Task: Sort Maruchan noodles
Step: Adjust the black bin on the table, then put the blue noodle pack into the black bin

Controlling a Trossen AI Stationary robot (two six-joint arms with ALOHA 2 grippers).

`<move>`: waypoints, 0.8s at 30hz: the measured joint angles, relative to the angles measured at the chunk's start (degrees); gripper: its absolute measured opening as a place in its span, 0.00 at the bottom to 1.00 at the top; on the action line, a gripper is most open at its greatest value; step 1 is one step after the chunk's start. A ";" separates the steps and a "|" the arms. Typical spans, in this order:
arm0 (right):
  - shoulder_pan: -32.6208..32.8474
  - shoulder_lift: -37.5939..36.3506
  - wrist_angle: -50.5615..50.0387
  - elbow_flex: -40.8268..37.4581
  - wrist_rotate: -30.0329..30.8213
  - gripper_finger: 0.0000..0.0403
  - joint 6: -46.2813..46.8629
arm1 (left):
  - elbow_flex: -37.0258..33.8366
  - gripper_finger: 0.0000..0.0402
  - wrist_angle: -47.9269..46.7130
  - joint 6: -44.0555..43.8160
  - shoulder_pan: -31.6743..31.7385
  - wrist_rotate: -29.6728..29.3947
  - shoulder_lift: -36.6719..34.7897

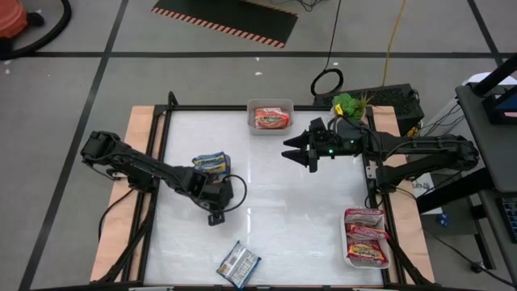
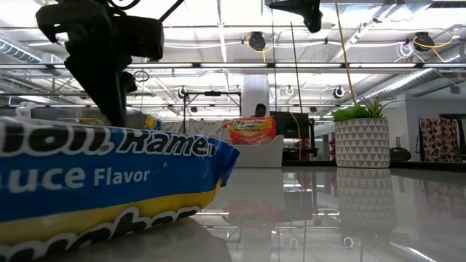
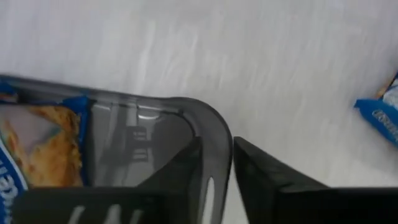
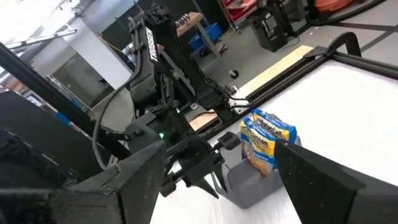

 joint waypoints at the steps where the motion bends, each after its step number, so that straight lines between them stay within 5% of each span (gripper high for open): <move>1: 0.01 0.00 0.33 0.00 0.00 0.72 0.00 | 0.00 0.26 -0.02 -1.37 -0.07 -0.07 -0.02; 9: -0.82 0.00 0.31 0.00 0.00 0.72 0.62 | 0.21 0.58 -0.14 -16.72 -0.16 -0.87 -0.02; 16: -1.50 0.00 0.31 0.00 -0.28 0.72 7.26 | 4.46 0.61 -0.54 -27.18 0.90 -1.45 -0.04; 24: 1.10 0.00 0.32 0.00 -0.55 0.72 12.43 | 12.71 0.61 -1.64 -26.27 0.13 -8.59 -0.07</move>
